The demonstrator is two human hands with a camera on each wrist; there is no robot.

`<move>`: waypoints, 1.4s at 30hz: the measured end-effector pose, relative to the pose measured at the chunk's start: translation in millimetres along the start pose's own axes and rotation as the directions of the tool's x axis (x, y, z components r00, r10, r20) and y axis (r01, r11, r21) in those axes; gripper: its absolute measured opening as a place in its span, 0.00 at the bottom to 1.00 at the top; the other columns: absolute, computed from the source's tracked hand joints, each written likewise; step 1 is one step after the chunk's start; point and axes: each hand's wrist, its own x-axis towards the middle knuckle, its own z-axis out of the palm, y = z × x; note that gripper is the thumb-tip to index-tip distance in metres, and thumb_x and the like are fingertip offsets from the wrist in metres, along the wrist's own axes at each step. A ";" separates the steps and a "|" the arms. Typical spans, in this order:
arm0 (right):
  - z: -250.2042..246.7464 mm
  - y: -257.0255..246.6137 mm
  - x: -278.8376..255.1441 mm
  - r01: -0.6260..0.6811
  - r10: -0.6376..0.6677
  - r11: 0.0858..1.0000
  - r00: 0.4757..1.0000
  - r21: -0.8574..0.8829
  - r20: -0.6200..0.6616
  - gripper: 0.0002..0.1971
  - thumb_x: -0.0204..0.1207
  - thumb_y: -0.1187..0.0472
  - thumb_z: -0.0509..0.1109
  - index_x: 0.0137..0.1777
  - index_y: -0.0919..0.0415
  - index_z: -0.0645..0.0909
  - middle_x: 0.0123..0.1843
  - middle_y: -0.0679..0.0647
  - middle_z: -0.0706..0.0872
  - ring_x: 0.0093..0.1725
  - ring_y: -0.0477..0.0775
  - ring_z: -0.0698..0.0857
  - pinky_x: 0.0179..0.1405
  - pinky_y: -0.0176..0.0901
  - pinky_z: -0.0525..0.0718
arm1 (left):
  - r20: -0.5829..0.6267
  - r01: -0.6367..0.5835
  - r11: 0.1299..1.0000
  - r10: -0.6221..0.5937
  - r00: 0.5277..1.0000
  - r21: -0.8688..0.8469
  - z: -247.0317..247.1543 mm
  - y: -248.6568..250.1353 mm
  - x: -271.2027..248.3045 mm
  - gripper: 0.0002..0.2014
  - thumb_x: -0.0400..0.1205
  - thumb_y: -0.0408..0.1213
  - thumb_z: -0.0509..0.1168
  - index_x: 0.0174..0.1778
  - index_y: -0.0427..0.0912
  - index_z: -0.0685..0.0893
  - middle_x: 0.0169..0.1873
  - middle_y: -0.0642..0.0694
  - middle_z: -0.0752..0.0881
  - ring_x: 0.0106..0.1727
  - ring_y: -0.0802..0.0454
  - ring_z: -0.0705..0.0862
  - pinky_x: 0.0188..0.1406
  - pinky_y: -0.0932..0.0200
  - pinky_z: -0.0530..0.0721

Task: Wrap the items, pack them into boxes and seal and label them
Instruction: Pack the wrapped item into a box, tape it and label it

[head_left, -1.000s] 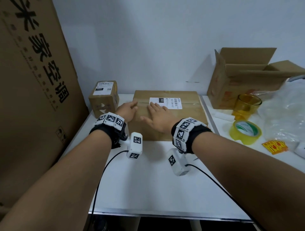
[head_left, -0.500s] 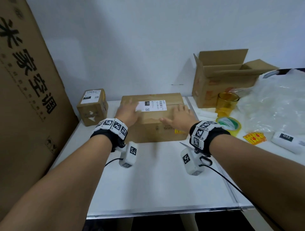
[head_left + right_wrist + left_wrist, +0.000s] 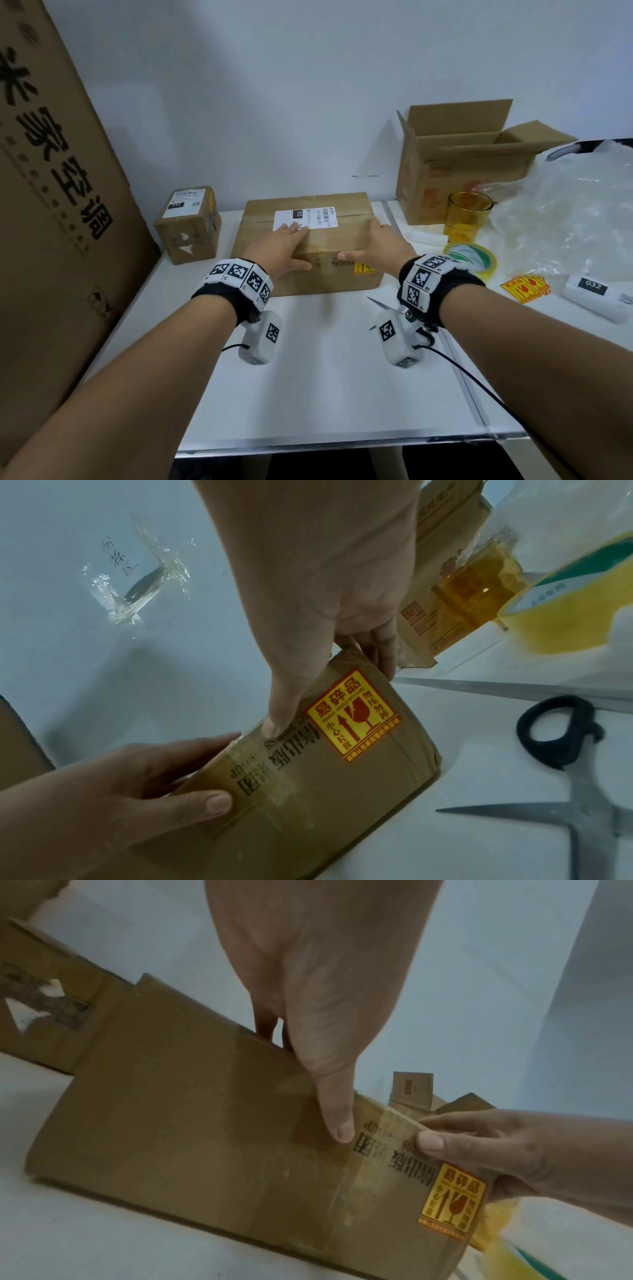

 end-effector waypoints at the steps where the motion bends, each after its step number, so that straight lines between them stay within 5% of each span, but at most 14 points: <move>1: 0.7 -2.6 3.3 0.012 -0.012 1.000 1.000 0.007 -0.010 0.51 0.60 0.31 0.78 0.77 0.57 0.62 0.65 0.58 0.79 0.63 0.62 0.81 0.59 0.58 0.84 | -0.012 0.002 1.000 -0.002 1.000 -0.005 -0.9 -1.1 0.8 0.39 0.83 0.53 0.66 0.86 0.47 0.55 0.86 0.45 0.54 0.86 0.46 0.53 0.81 0.44 0.63; 6: 9.2 -21.7 28.0 0.058 -0.056 0.996 0.998 0.073 -0.038 0.42 0.70 0.43 0.78 0.78 0.57 0.62 0.67 0.61 0.77 0.65 0.65 0.80 0.62 0.59 0.81 | -0.107 0.047 0.999 -0.046 0.993 0.001 0.6 -19.0 16.3 0.30 0.83 0.45 0.67 0.81 0.48 0.66 0.84 0.46 0.62 0.81 0.45 0.65 0.74 0.41 0.71; 14: 25.9 -52.8 81.3 0.098 -0.095 0.991 0.995 0.091 -0.037 0.31 0.77 0.51 0.73 0.76 0.60 0.66 0.73 0.61 0.73 0.69 0.63 0.76 0.65 0.56 0.78 | -0.215 0.136 0.991 -0.136 0.967 -0.014 8.1 -54.3 53.4 0.25 0.83 0.42 0.67 0.76 0.51 0.70 0.76 0.50 0.73 0.76 0.46 0.71 0.73 0.36 0.71; 22: 39.0 -69.3 105.7 0.157 -0.153 0.985 0.987 0.079 -0.044 0.29 0.79 0.54 0.70 0.77 0.58 0.66 0.74 0.60 0.72 0.69 0.64 0.76 0.64 0.56 0.77 | -0.239 0.181 0.983 -0.182 0.954 -0.028 7.8 -81.9 72.1 0.26 0.81 0.37 0.69 0.75 0.50 0.72 0.76 0.49 0.74 0.75 0.44 0.72 0.73 0.34 0.72; 30: 41.7 -68.1 104.6 0.177 -0.178 0.954 0.984 0.243 -0.017 0.34 0.80 0.60 0.69 0.82 0.64 0.56 0.77 0.64 0.67 0.74 0.64 0.72 0.72 0.52 0.72 | -0.255 0.241 0.968 -0.253 0.933 -0.077 10.2 -76.2 71.5 0.32 0.80 0.26 0.63 0.82 0.48 0.65 0.84 0.46 0.62 0.84 0.44 0.60 0.83 0.37 0.56; 34: 27.2 -39.9 86.1 0.177 -0.170 0.957 0.984 0.232 -0.049 0.30 0.83 0.60 0.66 0.81 0.65 0.60 0.81 0.61 0.64 0.78 0.59 0.68 0.73 0.43 0.65 | -0.296 0.177 0.978 -0.203 0.933 -0.112 9.4 -49.4 72.1 0.33 0.78 0.23 0.61 0.80 0.49 0.68 0.84 0.47 0.60 0.84 0.45 0.59 0.83 0.38 0.56; 39: -5.4 9.1 62.7 0.174 -0.148 0.967 0.978 0.184 -0.150 0.20 0.83 0.62 0.64 0.74 0.63 0.72 0.77 0.57 0.70 0.70 0.55 0.74 0.61 0.35 0.66 | -0.320 0.025 0.988 -0.074 0.945 -0.155 6.1 3.0 80.9 0.31 0.78 0.22 0.58 0.78 0.46 0.73 0.83 0.47 0.63 0.83 0.42 0.62 0.82 0.40 0.60; 42: -25.2 41.8 46.0 0.157 -0.099 0.962 0.963 0.224 -0.249 0.16 0.81 0.66 0.63 0.68 0.63 0.79 0.72 0.58 0.77 0.70 0.57 0.77 0.66 0.39 0.70 | -0.292 -0.044 0.972 -0.025 0.956 -0.229 6.8 40.3 84.3 0.28 0.79 0.23 0.58 0.76 0.46 0.76 0.84 0.46 0.63 0.83 0.42 0.63 0.82 0.43 0.61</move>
